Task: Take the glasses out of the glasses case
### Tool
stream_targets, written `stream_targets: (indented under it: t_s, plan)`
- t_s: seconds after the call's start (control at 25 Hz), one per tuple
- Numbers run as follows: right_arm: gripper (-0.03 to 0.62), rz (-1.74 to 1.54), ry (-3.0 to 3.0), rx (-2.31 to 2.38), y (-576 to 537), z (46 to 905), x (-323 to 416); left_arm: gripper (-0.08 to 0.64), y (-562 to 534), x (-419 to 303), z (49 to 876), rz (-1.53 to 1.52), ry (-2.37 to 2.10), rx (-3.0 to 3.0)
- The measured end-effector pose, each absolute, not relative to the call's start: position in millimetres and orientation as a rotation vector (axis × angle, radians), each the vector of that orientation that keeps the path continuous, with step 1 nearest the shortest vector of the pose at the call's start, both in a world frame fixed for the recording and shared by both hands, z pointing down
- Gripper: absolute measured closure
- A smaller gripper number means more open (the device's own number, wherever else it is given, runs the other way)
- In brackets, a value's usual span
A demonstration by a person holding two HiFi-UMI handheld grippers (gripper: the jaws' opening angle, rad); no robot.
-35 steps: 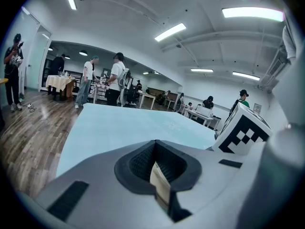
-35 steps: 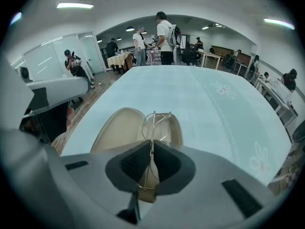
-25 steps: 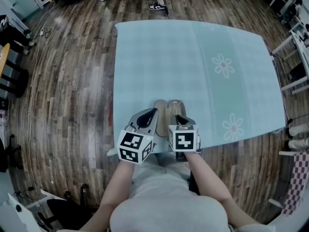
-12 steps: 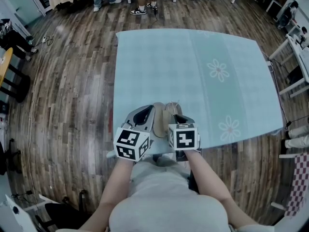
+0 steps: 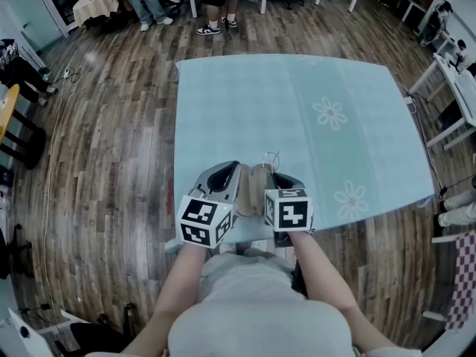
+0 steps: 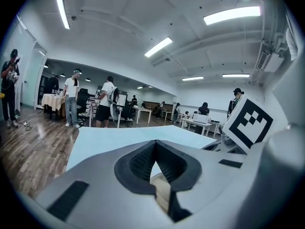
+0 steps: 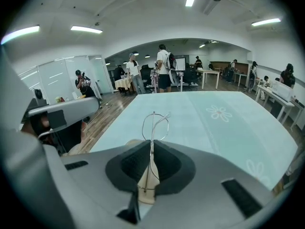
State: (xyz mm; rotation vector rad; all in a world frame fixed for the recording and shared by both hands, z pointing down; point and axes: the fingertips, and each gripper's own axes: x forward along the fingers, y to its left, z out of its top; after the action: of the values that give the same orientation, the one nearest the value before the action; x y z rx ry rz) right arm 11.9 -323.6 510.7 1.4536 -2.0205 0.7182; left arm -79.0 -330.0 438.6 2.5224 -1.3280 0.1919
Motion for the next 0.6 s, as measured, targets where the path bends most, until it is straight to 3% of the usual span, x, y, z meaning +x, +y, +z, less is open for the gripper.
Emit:
stream_targets:
  t_s: [0.6]
  plan:
    - [0.566, 0.589, -2.179, 1.601, -345, 459, 28, 0.552, -343, -76, 407, 0.137, -1.381, 2.602]
